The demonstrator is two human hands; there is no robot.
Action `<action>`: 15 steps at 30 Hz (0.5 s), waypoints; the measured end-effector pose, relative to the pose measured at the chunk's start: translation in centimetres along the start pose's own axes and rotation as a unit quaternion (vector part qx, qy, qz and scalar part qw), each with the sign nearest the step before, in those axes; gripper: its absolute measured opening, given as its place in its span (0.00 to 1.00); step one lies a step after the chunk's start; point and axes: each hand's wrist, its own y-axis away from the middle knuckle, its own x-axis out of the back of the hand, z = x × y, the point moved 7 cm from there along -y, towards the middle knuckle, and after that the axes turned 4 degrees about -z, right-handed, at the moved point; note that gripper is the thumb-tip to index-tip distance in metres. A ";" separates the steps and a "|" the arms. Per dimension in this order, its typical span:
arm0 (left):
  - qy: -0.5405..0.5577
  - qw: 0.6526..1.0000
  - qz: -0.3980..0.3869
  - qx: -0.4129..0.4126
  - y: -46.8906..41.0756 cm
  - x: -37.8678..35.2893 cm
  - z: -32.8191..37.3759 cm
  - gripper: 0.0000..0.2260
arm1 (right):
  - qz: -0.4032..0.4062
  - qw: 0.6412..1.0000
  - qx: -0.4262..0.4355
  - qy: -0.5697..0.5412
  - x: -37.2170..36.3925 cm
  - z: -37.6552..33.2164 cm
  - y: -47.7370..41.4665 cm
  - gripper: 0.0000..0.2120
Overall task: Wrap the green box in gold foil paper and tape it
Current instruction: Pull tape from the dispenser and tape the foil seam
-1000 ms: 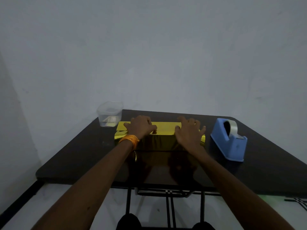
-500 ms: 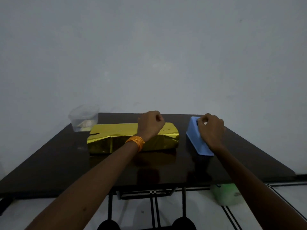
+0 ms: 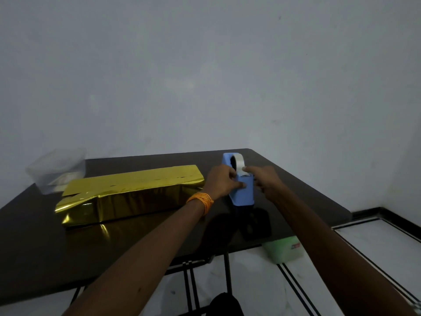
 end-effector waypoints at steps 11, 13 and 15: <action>0.011 1.000 0.012 0.008 -0.2 -0.8 -0.5 0.14 | 0.015 0.994 0.053 0.098 -0.4 -2.4 -0.3 0.08; 0.014 1.000 0.006 0.011 -0.2 -0.9 -0.3 0.15 | 0.017 0.990 0.083 0.115 -0.3 -3.2 0.1 0.11; 0.017 1.000 0.009 0.012 0.0 -1.1 -0.3 0.16 | 0.022 0.987 0.107 0.116 0.0 -3.6 0.5 0.14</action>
